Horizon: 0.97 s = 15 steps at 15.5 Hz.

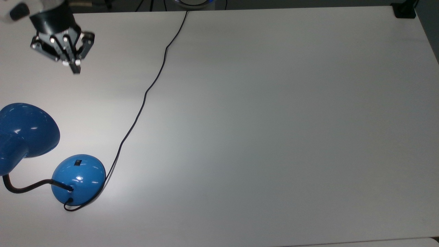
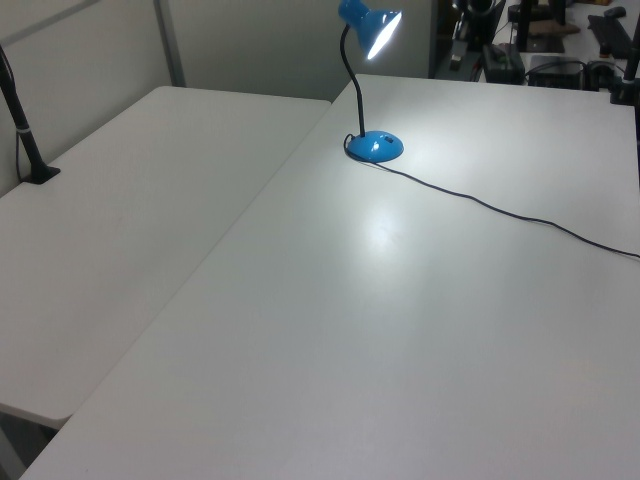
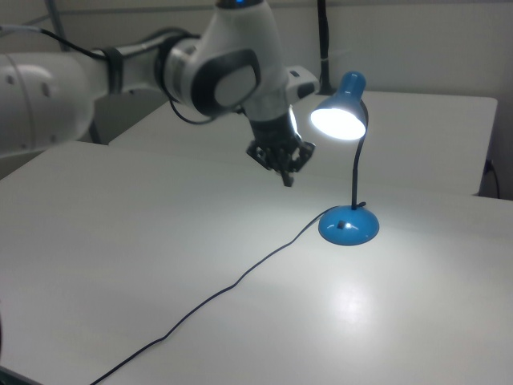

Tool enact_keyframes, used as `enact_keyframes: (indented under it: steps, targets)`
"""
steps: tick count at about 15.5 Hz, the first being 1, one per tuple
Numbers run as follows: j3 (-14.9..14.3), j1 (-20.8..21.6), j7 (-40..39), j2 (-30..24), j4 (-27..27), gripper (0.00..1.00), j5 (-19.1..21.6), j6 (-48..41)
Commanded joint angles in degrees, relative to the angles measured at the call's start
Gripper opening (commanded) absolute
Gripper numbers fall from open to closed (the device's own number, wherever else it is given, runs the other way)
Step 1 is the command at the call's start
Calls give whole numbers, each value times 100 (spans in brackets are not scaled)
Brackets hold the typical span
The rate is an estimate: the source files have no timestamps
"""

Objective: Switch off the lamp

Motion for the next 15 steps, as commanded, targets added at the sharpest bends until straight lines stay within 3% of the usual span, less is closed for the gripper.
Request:
enact_keyframes:
  steps: [1,9,11,15]
  targets:
    - [-6,4,-110,743,49,0,38,1287]
    - [-15,66,356,1868,102,0,47,3126]
    - [-137,170,514,2053,102,0,47,3512]
    - [-199,250,550,2159,102,0,56,3672]
